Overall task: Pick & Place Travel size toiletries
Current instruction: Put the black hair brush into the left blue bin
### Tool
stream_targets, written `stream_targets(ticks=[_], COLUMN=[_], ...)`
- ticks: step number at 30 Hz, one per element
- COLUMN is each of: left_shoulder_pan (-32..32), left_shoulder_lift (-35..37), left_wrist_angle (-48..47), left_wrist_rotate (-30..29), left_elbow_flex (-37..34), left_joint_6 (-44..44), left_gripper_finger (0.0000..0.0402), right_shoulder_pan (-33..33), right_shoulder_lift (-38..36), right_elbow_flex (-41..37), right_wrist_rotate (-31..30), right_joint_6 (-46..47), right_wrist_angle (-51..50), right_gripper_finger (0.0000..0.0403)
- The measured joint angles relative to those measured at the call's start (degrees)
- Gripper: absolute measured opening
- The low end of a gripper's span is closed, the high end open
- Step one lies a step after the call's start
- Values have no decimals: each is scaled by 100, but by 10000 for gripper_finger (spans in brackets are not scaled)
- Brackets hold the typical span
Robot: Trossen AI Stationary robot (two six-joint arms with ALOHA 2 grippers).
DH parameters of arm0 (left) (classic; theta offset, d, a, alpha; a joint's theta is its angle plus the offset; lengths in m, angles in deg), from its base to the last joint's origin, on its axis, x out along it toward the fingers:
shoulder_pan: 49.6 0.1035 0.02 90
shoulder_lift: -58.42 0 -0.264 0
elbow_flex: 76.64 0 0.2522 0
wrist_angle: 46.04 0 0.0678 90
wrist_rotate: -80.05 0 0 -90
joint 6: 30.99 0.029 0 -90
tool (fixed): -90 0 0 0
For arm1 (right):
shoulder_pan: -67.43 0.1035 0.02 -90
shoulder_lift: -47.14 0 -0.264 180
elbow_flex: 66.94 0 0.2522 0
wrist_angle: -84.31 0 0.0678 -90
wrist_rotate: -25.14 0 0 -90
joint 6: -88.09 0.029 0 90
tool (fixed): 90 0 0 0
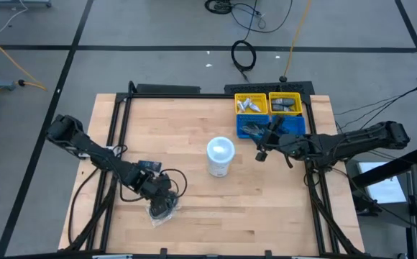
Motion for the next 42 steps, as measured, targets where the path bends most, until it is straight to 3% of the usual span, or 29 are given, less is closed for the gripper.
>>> stream_targets(ticks=[15, 23, 26, 31, 42], left_shoulder_pan=[94, 68, 59, 67, 70], left_shoulder_lift=[2, 26, 22, 11, -12], left_wrist_angle=[1590, 1834, 1813, 1783, 1428], left_wrist_rotate=[427, 428, 369, 269, 74], left_elbow_flex=[-859, -1108, -1112, -1121, -681], left_joint_6=[-335, -438, -385, -151, 116], left_gripper_finger=[159, 156, 123, 15, 0], right_shoulder_pan=[-2, -2, -2, -7, -7], right_shoulder_lift=[-2, -2, -2, -2, -2], right_elbow_flex=[0, 0, 0, 0, 0], right_wrist_rotate=[-2, -2, -2, -2, -2], right_joint_6=[156, 156, 156, 158, 163], right_wrist_angle=[37, 37, 37, 36, 37], right_gripper_finger=[194, 194, 194, 189, 187])
